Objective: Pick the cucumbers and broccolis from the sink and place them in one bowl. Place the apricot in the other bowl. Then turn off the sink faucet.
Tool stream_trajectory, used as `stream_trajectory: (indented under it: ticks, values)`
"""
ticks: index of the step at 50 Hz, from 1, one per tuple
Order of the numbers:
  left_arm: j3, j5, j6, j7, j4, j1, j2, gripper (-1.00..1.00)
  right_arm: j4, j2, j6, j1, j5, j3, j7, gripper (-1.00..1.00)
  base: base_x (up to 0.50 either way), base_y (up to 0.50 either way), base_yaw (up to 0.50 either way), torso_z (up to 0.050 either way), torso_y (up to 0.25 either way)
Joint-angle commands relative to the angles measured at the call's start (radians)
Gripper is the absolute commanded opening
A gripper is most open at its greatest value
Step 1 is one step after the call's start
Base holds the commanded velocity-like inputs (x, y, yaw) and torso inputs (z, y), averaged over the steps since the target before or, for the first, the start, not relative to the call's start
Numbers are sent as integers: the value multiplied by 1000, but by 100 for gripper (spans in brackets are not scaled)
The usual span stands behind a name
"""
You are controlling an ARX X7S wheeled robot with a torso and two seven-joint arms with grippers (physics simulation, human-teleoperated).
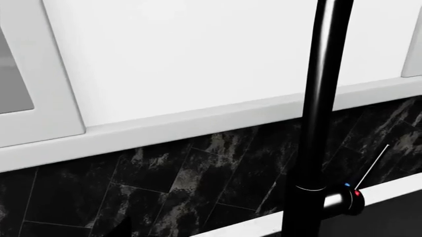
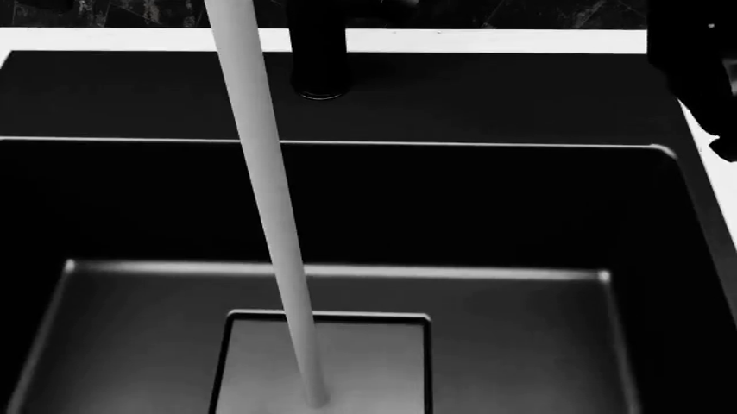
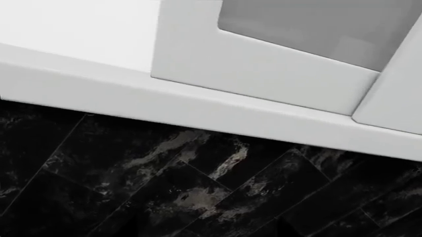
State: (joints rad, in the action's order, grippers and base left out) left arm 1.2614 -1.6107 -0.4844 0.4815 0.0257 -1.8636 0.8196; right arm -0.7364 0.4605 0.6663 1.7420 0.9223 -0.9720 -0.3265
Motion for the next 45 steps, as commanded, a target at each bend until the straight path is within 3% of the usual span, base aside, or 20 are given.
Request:
stream_trajectory:
  ticks: [1, 20, 34, 45]
  values:
    - [-29, 12, 2, -33, 12, 0, -19, 100, -170, -97, -69, 29, -83, 1, 84, 100, 0, 0, 0, 0, 0]
    - [-38, 10, -5, -31, 3, -4, -10, 100, -406, -213, -167, 71, -134, -17, 175, 100, 0, 0, 0, 6, -26]
    - [-43, 8, -4, -28, -6, 6, -3, 100, -487, -282, -231, 0, -144, -22, 225, 100, 0, 0, 0, 0, 0]
    - [-46, 9, -9, -27, -6, 4, -7, 100, -464, -274, -233, -30, -140, -14, 216, 100, 0, 0, 0, 0, 0]
